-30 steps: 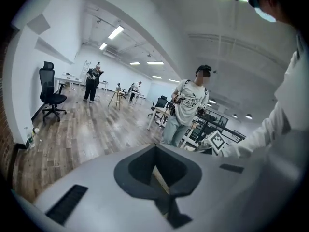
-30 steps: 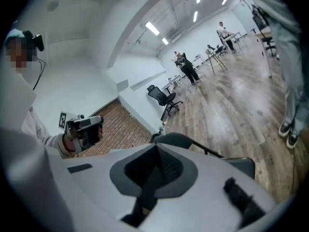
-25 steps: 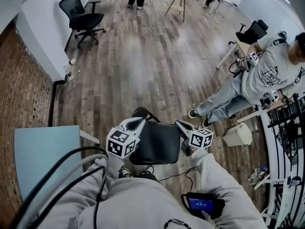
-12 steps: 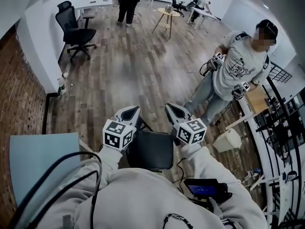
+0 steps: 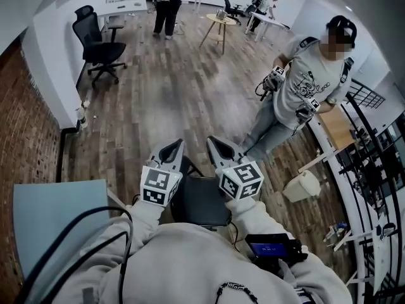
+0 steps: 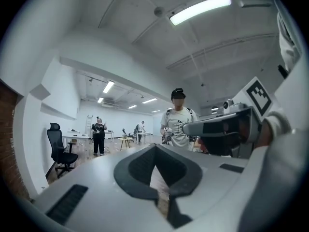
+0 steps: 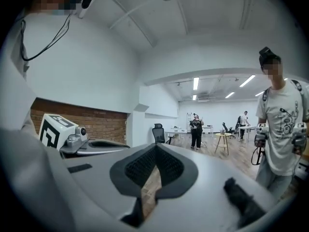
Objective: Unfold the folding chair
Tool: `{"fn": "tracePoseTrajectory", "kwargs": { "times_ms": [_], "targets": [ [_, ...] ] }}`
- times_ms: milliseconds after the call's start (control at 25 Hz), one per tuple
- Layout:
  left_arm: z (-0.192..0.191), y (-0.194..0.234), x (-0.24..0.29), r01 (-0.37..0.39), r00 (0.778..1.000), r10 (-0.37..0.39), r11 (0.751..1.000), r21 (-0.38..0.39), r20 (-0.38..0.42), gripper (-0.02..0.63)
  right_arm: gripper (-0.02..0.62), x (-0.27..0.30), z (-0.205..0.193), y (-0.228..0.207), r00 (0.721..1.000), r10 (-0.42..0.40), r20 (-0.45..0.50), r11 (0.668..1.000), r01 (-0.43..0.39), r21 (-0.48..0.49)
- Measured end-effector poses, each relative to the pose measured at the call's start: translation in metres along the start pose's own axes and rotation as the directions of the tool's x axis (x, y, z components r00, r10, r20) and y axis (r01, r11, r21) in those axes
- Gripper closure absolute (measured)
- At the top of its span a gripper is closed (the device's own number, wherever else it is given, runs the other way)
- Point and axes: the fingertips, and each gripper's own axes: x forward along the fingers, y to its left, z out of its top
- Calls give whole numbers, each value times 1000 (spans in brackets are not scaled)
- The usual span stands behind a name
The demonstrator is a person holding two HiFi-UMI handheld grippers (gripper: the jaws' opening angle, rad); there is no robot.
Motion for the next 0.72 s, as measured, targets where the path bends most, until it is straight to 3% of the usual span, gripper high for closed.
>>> {"fn": "tracePoseTrajectory", "kwargs": {
  "times_ms": [720],
  "targets": [
    [-17, -7, 0, 33, 999, -34, 999, -33, -13, 601, 589, 5, -12, 7, 999, -19, -27, 999, 20, 25]
  ]
}}
